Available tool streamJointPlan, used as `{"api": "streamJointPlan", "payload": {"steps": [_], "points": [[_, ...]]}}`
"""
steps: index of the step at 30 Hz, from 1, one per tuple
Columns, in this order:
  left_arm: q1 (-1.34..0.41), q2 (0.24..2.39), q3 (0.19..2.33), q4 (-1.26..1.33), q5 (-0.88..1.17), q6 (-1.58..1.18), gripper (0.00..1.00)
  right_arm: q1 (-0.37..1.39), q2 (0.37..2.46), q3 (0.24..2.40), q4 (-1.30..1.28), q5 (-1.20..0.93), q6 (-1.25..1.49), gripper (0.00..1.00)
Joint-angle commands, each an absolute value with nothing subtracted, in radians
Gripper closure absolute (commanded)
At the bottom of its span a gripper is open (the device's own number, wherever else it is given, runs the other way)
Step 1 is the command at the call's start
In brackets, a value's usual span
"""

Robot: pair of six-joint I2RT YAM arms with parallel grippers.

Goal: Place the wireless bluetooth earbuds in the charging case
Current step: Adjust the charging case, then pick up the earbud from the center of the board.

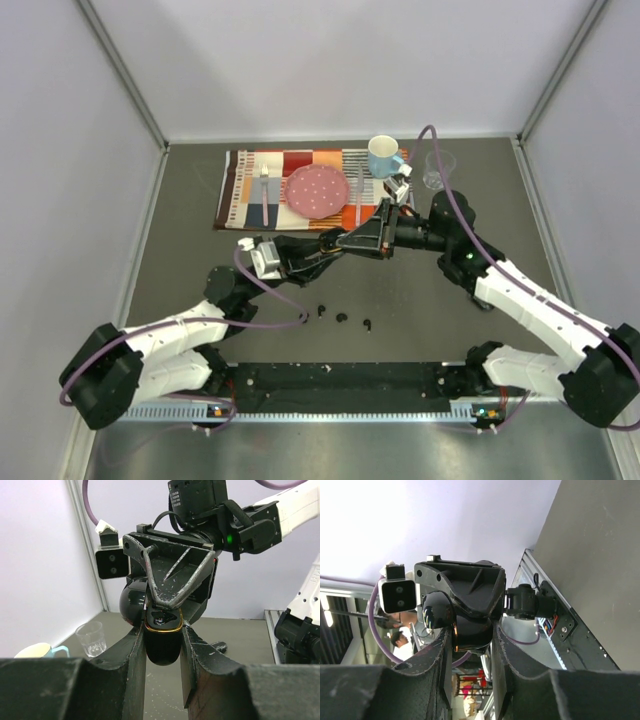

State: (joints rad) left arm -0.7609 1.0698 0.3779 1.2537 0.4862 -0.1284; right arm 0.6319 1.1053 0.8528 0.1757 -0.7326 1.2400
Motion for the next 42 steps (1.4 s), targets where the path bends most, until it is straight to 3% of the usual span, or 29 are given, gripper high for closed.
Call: {"api": "streamJointPlan", "payload": {"steps": [1, 9, 12, 13, 15, 16, 19, 29, 36, 42], "points": [[-0.764, 1.078, 0.423, 1.269, 0.485, -0.155, 1.00, 0.649, 1.078, 0.911, 0.115, -0.718, 1.149, 1.00], [-0.762, 1.086, 0.420, 1.273, 0.483, -0.176, 1.00, 0.653, 1.069, 0.905, 0.101, -0.692, 1.129, 0.97], [-0.764, 1.078, 0.408, 1.282, 0.463, -0.176, 1.00, 0.652, 1.060, 0.896, 0.095, -0.673, 1.121, 0.69], [-0.764, 1.077, 0.399, 1.285, 0.459, -0.175, 1.00, 0.653, 1.051, 0.896, 0.086, -0.666, 1.111, 0.52], [-0.762, 1.068, 0.390, 1.269, 0.422, -0.178, 1.00, 0.653, 1.037, 0.899, 0.066, -0.635, 1.092, 0.38], [-0.762, 1.063, 0.381, 1.259, 0.414, -0.173, 1.00, 0.650, 1.023, 0.899, 0.055, -0.624, 1.080, 0.25], [-0.762, 1.051, 0.351, 1.241, 0.385, -0.158, 1.00, 0.632, 0.997, 0.907, 0.013, -0.600, 1.054, 0.17], [-0.762, 0.910, 0.190, 1.238, 0.219, -0.126, 1.00, 0.572, 0.851, 0.816, -0.222, -0.445, 0.948, 0.16], [-0.762, 0.750, 0.155, 1.086, 0.258, -0.121, 1.00, 0.580, 0.902, 0.727, -0.475, -0.325, 0.819, 0.40], [-0.762, 0.644, 0.138, 0.999, 0.295, -0.110, 1.00, 0.681, 0.989, 0.713, -0.524, -0.206, 0.776, 0.50]]}}
